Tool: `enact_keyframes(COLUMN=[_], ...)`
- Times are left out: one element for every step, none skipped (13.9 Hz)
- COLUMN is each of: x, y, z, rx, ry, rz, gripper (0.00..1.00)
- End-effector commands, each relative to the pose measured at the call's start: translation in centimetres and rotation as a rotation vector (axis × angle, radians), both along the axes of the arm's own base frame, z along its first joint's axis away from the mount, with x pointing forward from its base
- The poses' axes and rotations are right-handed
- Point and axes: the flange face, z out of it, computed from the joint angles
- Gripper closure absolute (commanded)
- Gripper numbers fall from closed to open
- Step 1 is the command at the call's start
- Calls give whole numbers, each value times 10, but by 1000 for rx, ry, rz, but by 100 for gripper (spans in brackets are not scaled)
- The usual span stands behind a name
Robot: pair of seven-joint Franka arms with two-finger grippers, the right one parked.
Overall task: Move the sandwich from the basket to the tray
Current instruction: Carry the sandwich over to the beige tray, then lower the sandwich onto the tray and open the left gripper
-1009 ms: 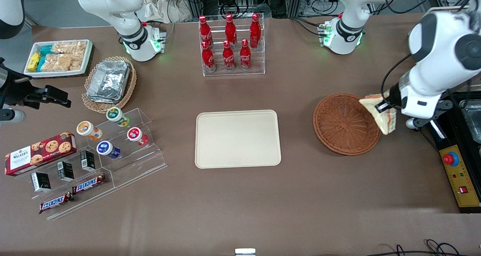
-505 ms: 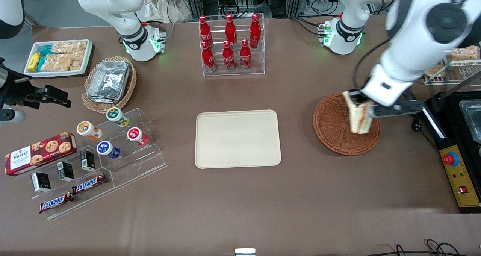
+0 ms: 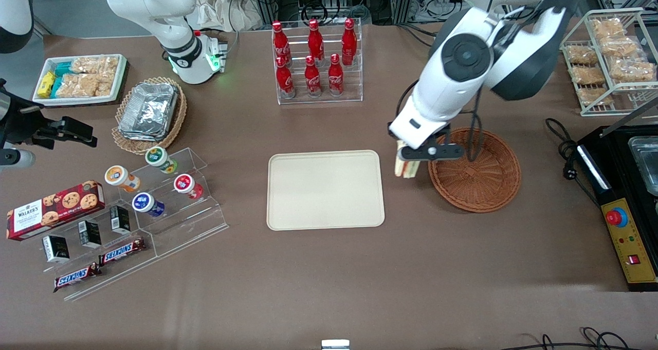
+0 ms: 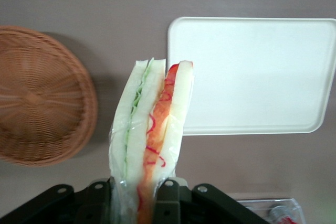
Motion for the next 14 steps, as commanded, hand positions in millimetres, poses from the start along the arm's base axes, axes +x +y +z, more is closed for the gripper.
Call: enact_keyframes(x=[-4, -2, -1, -2, 0, 2, 6, 10, 12, 13, 12, 12, 12, 12], y=[-50, -59, -66, -76, -80, -82, -84, -84, -86, -86, -87, -86, -85, -86], z=[-50, -76, -96, -113, -133, -148, -166, -182, -198, -213, -221, -229, -241, -250], rx=[47, 77, 86, 79, 69, 62, 53, 40, 23, 20, 30, 44, 59, 68], ry=[-8, -13, -18, -19, -12, -11, -7, -9, -4, 10, 10, 8, 6, -3], rz=[0, 9, 2, -15, -22, -28, -32, -33, -30, -27, -31, -30, -22, -26], gripper=[100, 100, 100, 100, 100, 100, 100, 100, 100, 100, 100, 100, 100, 92])
